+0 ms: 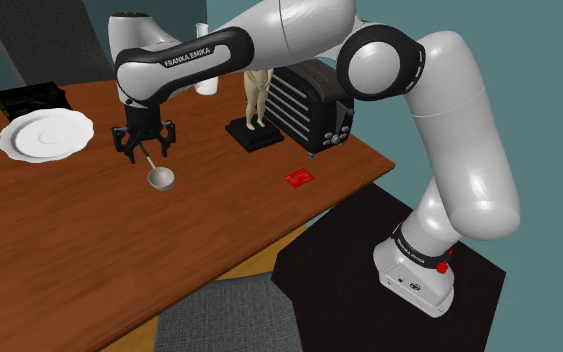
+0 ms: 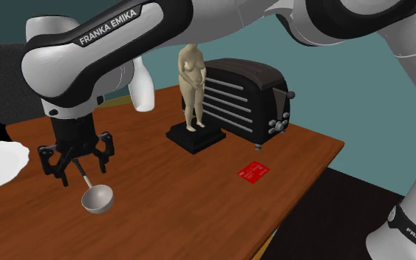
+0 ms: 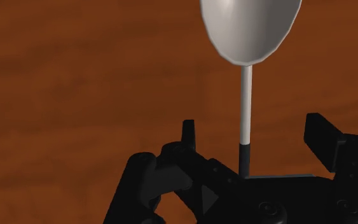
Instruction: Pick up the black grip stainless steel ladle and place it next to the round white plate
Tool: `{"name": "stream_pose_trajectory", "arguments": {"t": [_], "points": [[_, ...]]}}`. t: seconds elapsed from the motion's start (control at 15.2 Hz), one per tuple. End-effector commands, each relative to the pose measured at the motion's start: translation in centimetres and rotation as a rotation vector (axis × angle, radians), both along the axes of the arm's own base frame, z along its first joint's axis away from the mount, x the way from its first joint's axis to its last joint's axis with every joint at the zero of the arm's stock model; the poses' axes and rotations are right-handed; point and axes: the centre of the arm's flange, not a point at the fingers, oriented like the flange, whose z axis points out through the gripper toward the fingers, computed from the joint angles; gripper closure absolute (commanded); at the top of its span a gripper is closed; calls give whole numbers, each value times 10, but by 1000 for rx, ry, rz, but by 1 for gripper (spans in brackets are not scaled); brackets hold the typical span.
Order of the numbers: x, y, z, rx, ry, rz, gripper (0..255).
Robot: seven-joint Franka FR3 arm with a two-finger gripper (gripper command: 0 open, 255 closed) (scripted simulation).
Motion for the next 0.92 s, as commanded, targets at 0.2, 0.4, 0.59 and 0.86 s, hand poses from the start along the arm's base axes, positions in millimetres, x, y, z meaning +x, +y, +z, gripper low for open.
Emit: {"name": "stream_pose_trajectory", "arguments": {"t": [0.2,0.4,0.59,0.86], "points": [[0,-2,13,0,0,0,0],[1,-6,50,0,0,0,0],[1,-6,50,0,0,0,0],[1,-6,50,0,0,0,0]]}}
